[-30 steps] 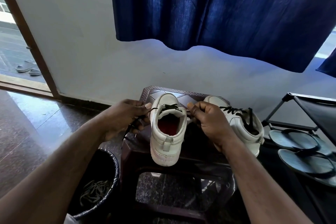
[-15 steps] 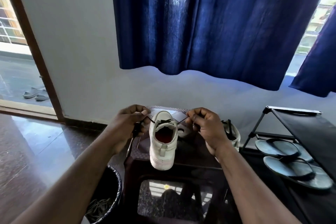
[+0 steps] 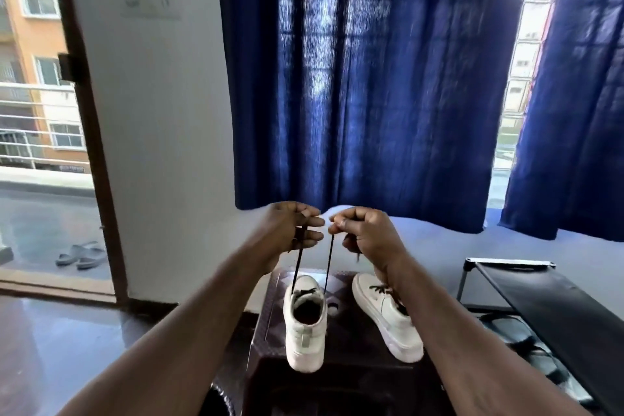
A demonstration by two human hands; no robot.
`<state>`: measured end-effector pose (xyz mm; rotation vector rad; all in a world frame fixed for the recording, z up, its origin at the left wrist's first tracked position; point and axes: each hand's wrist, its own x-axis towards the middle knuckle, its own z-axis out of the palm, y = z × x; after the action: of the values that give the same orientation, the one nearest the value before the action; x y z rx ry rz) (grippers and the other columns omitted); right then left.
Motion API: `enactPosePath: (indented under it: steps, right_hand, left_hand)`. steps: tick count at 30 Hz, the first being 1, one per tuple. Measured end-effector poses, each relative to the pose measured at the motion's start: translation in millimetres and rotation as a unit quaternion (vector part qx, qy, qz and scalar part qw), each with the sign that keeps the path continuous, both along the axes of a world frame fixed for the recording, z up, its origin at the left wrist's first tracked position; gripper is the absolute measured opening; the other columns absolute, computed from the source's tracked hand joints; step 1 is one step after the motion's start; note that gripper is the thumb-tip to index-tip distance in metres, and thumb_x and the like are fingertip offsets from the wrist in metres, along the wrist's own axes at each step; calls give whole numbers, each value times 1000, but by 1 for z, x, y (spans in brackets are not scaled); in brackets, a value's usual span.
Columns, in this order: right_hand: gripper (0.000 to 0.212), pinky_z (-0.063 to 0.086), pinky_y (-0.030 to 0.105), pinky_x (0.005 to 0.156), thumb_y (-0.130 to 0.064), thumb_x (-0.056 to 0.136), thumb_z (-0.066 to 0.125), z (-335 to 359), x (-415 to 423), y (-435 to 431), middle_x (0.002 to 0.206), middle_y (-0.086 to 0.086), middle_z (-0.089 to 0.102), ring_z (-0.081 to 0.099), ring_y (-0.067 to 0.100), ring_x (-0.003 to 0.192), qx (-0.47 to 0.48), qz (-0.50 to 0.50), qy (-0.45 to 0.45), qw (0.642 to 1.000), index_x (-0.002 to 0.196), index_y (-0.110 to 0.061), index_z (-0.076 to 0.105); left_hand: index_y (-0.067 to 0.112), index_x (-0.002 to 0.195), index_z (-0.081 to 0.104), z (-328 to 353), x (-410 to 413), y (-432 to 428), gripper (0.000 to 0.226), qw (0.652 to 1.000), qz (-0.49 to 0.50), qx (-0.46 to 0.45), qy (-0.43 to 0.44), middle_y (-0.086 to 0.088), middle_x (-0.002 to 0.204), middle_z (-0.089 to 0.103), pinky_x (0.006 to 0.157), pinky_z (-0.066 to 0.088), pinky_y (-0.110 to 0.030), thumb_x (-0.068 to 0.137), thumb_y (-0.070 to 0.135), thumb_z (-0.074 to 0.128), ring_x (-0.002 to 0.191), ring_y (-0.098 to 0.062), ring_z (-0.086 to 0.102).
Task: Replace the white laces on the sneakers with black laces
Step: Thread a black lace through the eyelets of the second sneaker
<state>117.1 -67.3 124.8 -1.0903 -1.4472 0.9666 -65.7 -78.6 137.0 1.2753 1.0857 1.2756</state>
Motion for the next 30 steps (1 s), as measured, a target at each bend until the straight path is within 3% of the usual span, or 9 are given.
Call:
enactPosePath:
  steps: [5, 9, 14, 16, 19, 23, 25, 28, 30]
  right_hand:
    - [17, 48, 25, 68, -6, 95, 66, 40, 3, -18, 98, 7, 80, 62, 11, 69, 11, 26, 48, 998, 106, -12, 76]
    - [37, 47, 28, 74, 9, 88, 63, 57, 1, -19, 106, 6, 79, 67, 12, 86, 27, 53, 37, 998, 115, -14, 74]
    - [10, 49, 15, 59, -8, 94, 72, 64, -12, -9, 88, 5, 78, 66, 10, 73, 74, -28, -11, 997, 98, -15, 78]
    - [11, 54, 21, 63, -11, 96, 72, 65, -19, -2, 83, 3, 78, 65, 12, 72, 94, -45, -13, 994, 91, -18, 79]
    - [14, 63, 36, 82, -15, 96, 72, 65, -29, 6, 85, -3, 78, 70, 13, 83, 108, -63, -25, 992, 89, -23, 80]
    - [12, 62, 39, 90, -18, 96, 74, 69, -38, 12, 87, -11, 79, 73, 12, 92, 126, -91, -26, 987, 91, -25, 82]
    - [11, 62, 37, 89, -19, 95, 75, 70, -40, 15, 87, -13, 79, 73, 10, 91, 136, -102, -34, 985, 92, -25, 83]
    - [9, 62, 35, 88, -19, 94, 76, 72, -41, 18, 88, -13, 79, 73, 7, 90, 145, -113, -43, 982, 94, -25, 83]
    - [9, 62, 32, 87, -19, 94, 76, 73, -41, 20, 87, -13, 79, 73, 5, 89, 145, -119, -44, 981, 94, -24, 83]
  left_hand:
    - [-1, 116, 68, 34, 7, -8, 34, 999, -9, 37, 19, -15, 100, 80, 77, 65, -36, 106, -4, 36, 91, -34, 77]
    - [2, 112, 70, 49, 4, -11, 27, 996, 14, 72, 47, -9, 91, 81, 67, 63, -30, 104, -7, 46, 79, -26, 79]
    - [11, 101, 77, 54, -3, -9, 16, 989, 58, 110, 85, -11, 89, 79, 64, 61, -29, 104, 13, 61, 66, -20, 74]
    - [18, 95, 80, 55, -6, -5, 13, 983, 86, 121, 107, -10, 88, 78, 58, 55, -24, 100, 21, 68, 61, -15, 67]
    - [23, 90, 82, 57, -10, 2, 10, 977, 119, 130, 120, -7, 85, 77, 55, 52, -19, 96, 25, 74, 61, -12, 62]
    - [23, 93, 83, 60, -15, 8, 9, 968, 146, 153, 133, 2, 83, 78, 54, 50, -16, 96, 22, 75, 61, -7, 66]
    - [24, 93, 83, 60, -16, 11, 9, 964, 155, 166, 138, 6, 82, 79, 60, 56, -20, 94, 19, 77, 67, -10, 70]
    - [28, 90, 81, 60, -17, 19, 9, 958, 166, 177, 152, 10, 81, 78, 79, 65, -38, 87, 20, 83, 78, -14, 75]
    - [29, 87, 78, 61, -17, 22, 11, 953, 171, 185, 165, 11, 81, 77, 80, 65, -42, 85, 22, 85, 79, -12, 75]
